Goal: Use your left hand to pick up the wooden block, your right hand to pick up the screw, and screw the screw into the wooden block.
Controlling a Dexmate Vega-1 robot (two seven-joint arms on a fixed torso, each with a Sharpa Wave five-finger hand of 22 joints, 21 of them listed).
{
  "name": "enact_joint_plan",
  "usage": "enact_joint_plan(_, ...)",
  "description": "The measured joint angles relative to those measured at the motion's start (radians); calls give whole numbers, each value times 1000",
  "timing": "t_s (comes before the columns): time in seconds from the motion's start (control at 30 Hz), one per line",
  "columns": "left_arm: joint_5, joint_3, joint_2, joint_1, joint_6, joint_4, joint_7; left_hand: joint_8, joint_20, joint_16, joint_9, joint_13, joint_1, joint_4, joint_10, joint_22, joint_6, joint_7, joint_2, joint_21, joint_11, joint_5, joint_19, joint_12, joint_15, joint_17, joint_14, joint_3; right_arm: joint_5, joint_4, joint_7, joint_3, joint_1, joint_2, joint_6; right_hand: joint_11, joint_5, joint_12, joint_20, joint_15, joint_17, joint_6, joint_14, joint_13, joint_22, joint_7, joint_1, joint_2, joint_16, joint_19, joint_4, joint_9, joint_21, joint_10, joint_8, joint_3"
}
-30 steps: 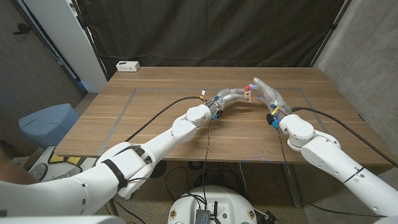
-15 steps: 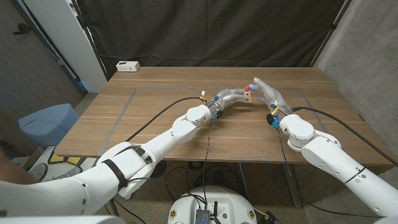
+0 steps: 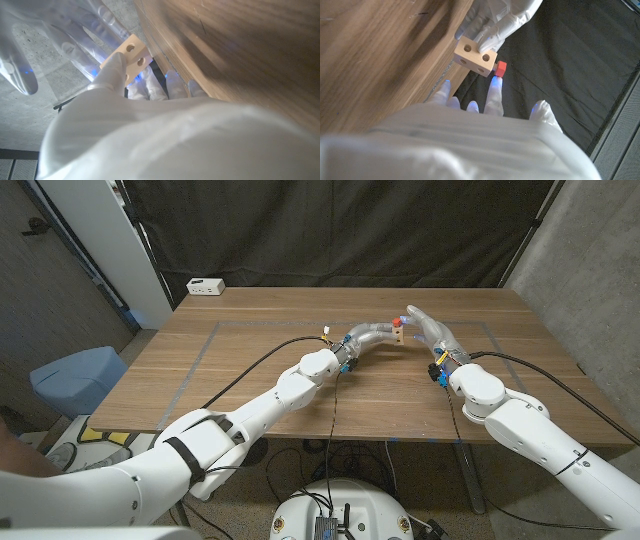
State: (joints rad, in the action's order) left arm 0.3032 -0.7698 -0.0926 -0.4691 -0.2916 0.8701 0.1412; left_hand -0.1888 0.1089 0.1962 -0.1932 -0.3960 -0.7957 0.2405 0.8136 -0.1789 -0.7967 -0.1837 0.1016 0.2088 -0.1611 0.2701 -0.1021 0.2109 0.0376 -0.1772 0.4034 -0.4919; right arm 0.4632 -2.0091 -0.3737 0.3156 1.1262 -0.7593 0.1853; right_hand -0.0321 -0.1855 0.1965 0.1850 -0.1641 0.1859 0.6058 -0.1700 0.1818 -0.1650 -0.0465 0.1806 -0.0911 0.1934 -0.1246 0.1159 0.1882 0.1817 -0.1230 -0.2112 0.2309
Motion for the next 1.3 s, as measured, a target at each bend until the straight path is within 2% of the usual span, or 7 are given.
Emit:
enact_joint_plan(0.17, 1, 0, -1, -3, 0, 5, 0, 0, 0, 0, 0, 0, 0, 0, 0, 0, 1, 1, 0, 0, 0, 0, 0, -1, 0, 0, 0, 0, -3, -5, -6, 0, 3, -1, 6, 4, 0, 0, 1, 6, 0, 9, -6, 0, 0, 1, 0, 0, 0, -1, 0, -3, 8, 4, 0, 0)
enact_joint_plan(0.83, 1, -1, -1, -3, 0, 8, 1, 1, 6, 0, 0, -1, 0, 0, 4, 0, 1, 1, 0, 0, 0, 0, -6, -2, 0, 0, 0, 0, -13, -24, -25, -7, 22, -3, 10, -20, 0, 0, 4, 15, 0, 44, 4, 0, 0, 7, 0, 0, 0, -4, 3, -4, 8, 27, -1, 3)
enact_joint_plan(1.0, 0, -1, 0, -1, -1, 6, 2, 1, 6, 0, 0, -1, 0, 1, 4, 0, 1, 2, 0, 0, 0, 0, -6, -2, 0, 0, 0, -1, -15, -27, -27, -10, 26, -4, 11, -24, 0, 0, 10, 20, 0, 52, 9, 0, 0, 5, 0, 0, 0, -10, 7, -4, 8, 31, -1, 7)
enact_joint_plan(1.3, -1, -2, 5, 2, -2, -1, 2, 4, 6, 0, 0, -1, 0, 1, 4, 0, 1, 1, 0, 0, 0, 0, -6, -2, 0, 0, 0, -1, -15, -29, -28, -13, 31, -6, 14, -25, 0, 0, 4, 20, 0, 63, 9, 0, 0, 9, 6, -6, 0, -15, 7, -4, 8, 43, -1, 7)
